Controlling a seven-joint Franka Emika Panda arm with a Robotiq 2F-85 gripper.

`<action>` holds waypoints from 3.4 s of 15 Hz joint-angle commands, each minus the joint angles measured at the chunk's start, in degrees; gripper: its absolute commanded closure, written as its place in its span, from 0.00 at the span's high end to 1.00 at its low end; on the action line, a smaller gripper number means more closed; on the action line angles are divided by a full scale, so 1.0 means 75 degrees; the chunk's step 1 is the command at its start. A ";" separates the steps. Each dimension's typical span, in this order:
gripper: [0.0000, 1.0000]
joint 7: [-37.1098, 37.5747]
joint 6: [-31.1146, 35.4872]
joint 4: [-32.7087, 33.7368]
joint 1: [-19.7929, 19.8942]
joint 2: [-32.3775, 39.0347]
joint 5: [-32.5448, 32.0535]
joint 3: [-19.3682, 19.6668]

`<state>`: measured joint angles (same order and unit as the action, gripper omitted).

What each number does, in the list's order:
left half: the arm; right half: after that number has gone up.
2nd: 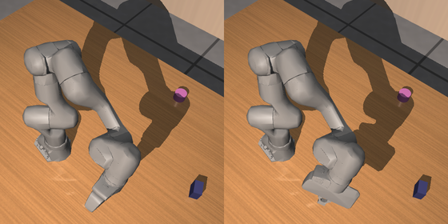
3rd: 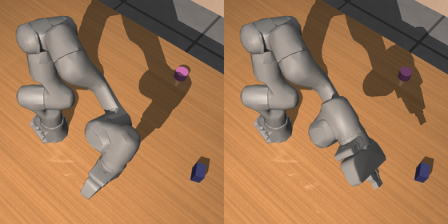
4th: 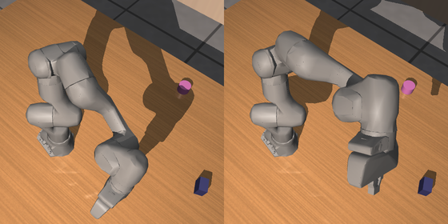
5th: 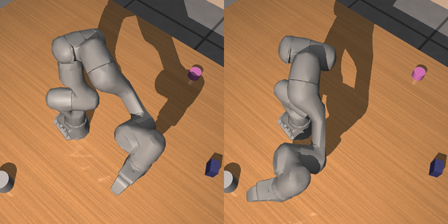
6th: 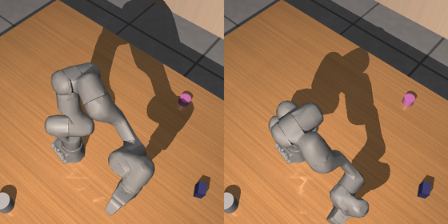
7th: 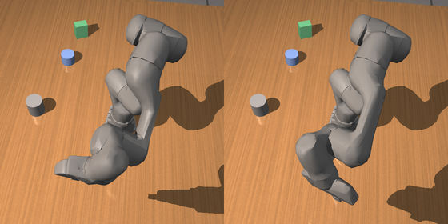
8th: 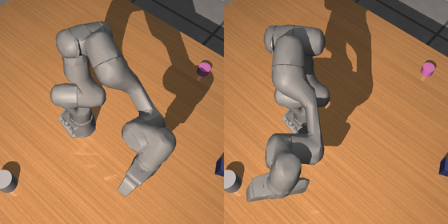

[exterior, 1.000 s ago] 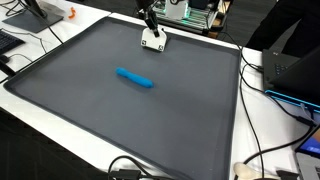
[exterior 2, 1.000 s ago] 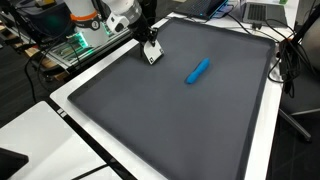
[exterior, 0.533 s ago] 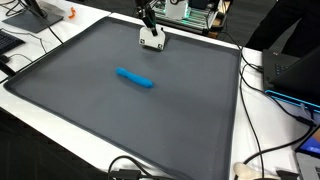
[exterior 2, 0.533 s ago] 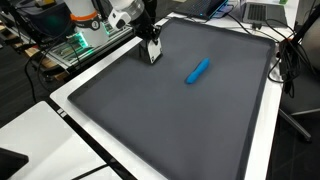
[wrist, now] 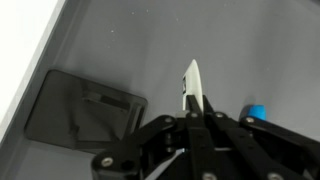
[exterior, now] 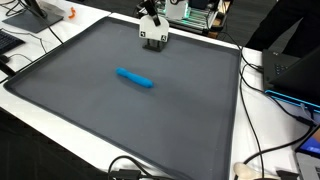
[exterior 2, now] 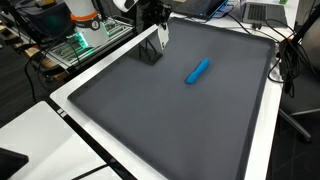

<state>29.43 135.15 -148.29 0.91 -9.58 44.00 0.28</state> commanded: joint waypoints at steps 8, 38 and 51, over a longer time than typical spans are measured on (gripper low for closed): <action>0.01 0.0658 -0.3949 0.3967 -0.0383 0.1722 -0.3164 -0.0541; 0.01 -0.1509 -0.4218 0.7745 -0.1452 0.4760 -0.6280 -0.0611; 0.01 -0.2616 -0.4324 0.8755 -0.1530 0.6070 -0.6650 -0.0516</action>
<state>11.15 104.56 -86.28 -9.59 32.96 -4.19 -4.46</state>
